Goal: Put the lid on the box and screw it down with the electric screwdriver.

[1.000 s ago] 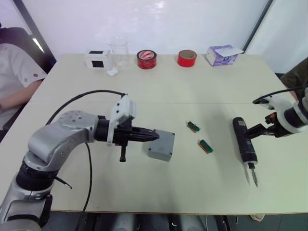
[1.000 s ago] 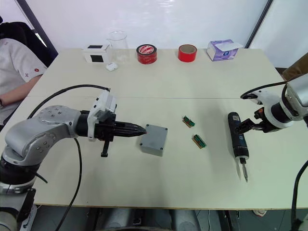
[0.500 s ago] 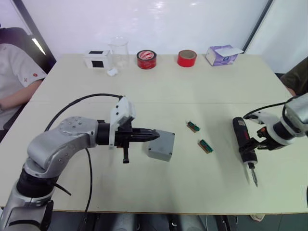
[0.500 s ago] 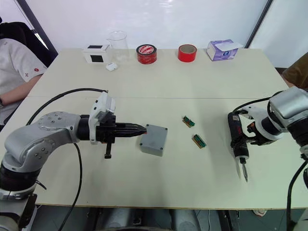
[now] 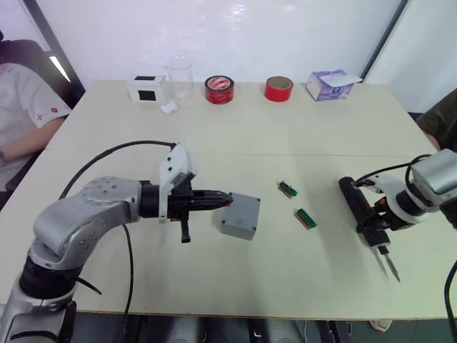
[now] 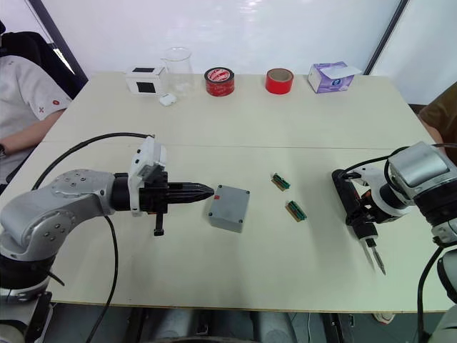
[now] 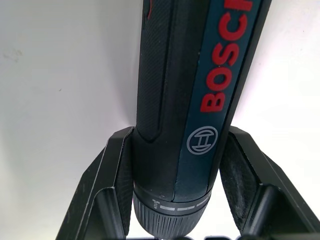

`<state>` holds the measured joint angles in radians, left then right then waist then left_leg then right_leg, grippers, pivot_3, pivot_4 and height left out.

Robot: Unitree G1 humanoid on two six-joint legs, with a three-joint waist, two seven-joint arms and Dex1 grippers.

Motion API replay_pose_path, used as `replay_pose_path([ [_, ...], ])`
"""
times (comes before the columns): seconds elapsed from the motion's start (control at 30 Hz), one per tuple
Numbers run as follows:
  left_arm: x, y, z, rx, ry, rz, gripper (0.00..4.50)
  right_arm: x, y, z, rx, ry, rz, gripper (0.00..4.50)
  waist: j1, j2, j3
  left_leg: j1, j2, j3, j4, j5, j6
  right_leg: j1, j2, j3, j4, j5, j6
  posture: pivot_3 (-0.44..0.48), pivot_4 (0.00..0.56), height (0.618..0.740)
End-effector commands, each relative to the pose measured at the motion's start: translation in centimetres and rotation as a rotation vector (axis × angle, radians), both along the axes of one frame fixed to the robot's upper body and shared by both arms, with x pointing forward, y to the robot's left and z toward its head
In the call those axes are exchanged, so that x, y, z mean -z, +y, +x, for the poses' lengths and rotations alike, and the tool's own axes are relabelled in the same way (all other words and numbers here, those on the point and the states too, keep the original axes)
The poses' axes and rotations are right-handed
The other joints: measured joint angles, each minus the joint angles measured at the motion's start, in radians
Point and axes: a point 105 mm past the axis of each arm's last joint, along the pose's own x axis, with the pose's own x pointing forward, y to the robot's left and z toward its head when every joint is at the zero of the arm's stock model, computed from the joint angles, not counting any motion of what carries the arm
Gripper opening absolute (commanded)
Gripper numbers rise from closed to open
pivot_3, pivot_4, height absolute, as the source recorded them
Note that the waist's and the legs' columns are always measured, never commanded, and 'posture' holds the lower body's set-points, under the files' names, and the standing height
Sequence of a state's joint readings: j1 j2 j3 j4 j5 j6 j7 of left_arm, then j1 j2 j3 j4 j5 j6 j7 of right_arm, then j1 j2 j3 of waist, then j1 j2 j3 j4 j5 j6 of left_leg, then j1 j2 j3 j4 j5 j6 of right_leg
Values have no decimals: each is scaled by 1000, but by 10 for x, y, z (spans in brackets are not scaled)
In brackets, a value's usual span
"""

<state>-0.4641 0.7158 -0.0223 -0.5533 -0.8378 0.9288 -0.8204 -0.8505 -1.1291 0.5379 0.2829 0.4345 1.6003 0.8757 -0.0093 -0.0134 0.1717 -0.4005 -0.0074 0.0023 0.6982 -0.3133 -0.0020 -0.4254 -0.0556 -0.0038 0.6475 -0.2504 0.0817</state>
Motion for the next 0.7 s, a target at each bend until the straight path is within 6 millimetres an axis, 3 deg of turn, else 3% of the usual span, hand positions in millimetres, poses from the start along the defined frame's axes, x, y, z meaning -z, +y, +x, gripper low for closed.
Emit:
replay_pose_path([
  [0.03, -7, 3, -1, -10, -35, -8, 0, 18, -2, -7, 24, 46, -6, 1858, 1, -4, -2, 0, 0, 0, 0, 0, 0, 1, 0, 0, 0, 0, 0, 0, 150, 740],
  [0.1, -6, 5, 4, -21, -29, -5, 0, 8, -8, 3, 42, -18, -12, 1858, 1, -6, -4, 2, 0, 0, 0, 0, 0, 3, 0, 0, -1, 0, 0, 0, 150, 740],
  [0.23, -1, 13, 12, -36, -2, 7, 0, -37, -4, 36, -5, -223, 31, 1858, -7, -3, -2, 7, -1, 2, 0, 0, 0, 7, 0, 0, -1, 0, 0, 0, 150, 740],
  [0.33, 4, 18, 17, -39, 13, 19, 0, -74, 11, 55, -78, -373, 118, 1858, -10, 8, 4, 7, -2, 7, 0, 0, 1, 3, 0, 3, 1, 0, 0, 0, 150, 740],
  [0.43, 8, 19, 25, -38, 24, 31, 0, -121, 31, 72, -152, -573, 223, 1858, -8, 11, 6, 7, 1, 10, -2, 0, 1, 0, 3, 5, 2, 0, 0, 0, 150, 740],
  [0.5, 13, 21, 25, -28, 33, 46, 0, -143, 43, 74, -172, -662, 302, 1858, -5, 11, 6, 7, 3, 9, -3, 0, 0, -1, 6, 6, 2, 0, 0, 0, 150, 740],
  [0.6, 18, 17, 31, -5, 35, 68, 0, -178, 71, 70, -316, -945, 440, 1858, 3, 10, 6, 6, 4, 9, -7, 0, 0, -2, 7, 7, 1, 0, 0, 0, 150, 740],
  [0.7, 24, 9, 38, 24, 26, 96, 0, -198, 100, 49, -451, -1236, 571, 1858, 6, 10, 5, 3, 3, 8, -6, 0, 0, -3, 6, 6, 0, 0, 0, 0, 150, 740],
])
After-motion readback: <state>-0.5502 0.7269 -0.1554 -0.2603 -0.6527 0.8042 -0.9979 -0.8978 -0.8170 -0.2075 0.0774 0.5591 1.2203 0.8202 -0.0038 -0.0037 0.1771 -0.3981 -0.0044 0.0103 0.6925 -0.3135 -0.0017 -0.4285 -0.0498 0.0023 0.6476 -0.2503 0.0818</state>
